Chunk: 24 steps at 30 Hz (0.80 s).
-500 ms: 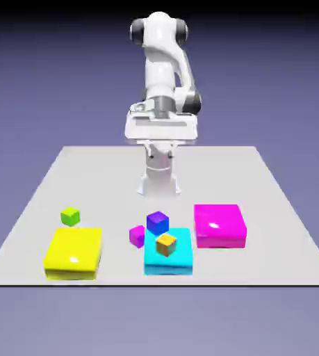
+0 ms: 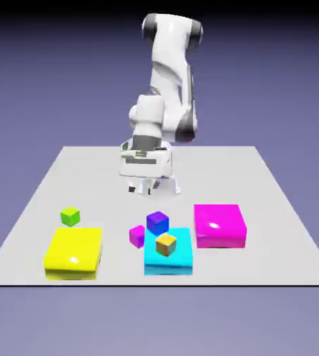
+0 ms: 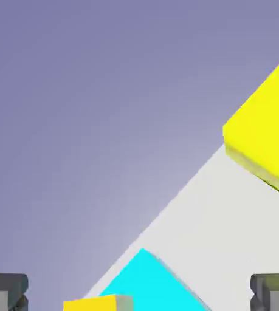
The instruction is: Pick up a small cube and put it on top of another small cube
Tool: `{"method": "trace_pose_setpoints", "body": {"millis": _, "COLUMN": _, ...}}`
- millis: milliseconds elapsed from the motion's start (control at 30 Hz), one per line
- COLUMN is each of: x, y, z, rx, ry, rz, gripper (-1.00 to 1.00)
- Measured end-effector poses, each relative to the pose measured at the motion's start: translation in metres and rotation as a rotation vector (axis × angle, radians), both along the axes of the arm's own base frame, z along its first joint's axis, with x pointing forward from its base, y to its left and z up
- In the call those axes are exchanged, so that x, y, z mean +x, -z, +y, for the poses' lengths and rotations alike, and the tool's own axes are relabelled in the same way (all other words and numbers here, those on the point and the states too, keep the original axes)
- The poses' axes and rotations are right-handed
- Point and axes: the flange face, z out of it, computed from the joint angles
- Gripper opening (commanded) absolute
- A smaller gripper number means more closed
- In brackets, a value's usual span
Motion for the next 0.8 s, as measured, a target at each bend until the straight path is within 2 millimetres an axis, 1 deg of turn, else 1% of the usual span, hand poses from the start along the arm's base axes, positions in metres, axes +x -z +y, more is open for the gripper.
{"method": "trace_pose_setpoints", "body": {"millis": 167, "x": -0.012, "y": 0.040, "z": -0.016, "rx": 0.154, "ry": 0.323, "rz": 0.069, "gripper": 0.00}}
{"method": "trace_pose_setpoints", "body": {"millis": 333, "x": -0.028, "y": 0.076, "z": -0.027, "rx": 0.303, "ry": 0.655, "rz": 0.134, "gripper": 0.00}}
{"method": "trace_pose_setpoints", "body": {"millis": 500, "x": -0.047, "y": 0.108, "z": -0.033, "rx": 0.447, "ry": 0.994, "rz": 0.196, "gripper": 0.00}}
{"method": "trace_pose_setpoints", "body": {"millis": 633, "x": -0.062, "y": 0.128, "z": -0.034, "rx": 0.559, "ry": 1.269, "rz": 0.245, "gripper": 0.00}}
{"method": "trace_pose_setpoints", "body": {"millis": 667, "x": -0.064, "y": 0.131, "z": -0.034, "rx": 0.579, "ry": 1.318, "rz": 0.254, "gripper": 0.00}}
{"method": "trace_pose_setpoints", "body": {"millis": 700, "x": -0.064, "y": 0.131, "z": -0.034, "rx": 0.579, "ry": 1.317, "rz": 0.254, "gripper": 0.00}}
{"method": "trace_pose_setpoints", "body": {"millis": 800, "x": -0.059, "y": 0.140, "z": -0.034, "rx": 0.588, "ry": 1.319, "rz": 0.249, "gripper": 0.00}}
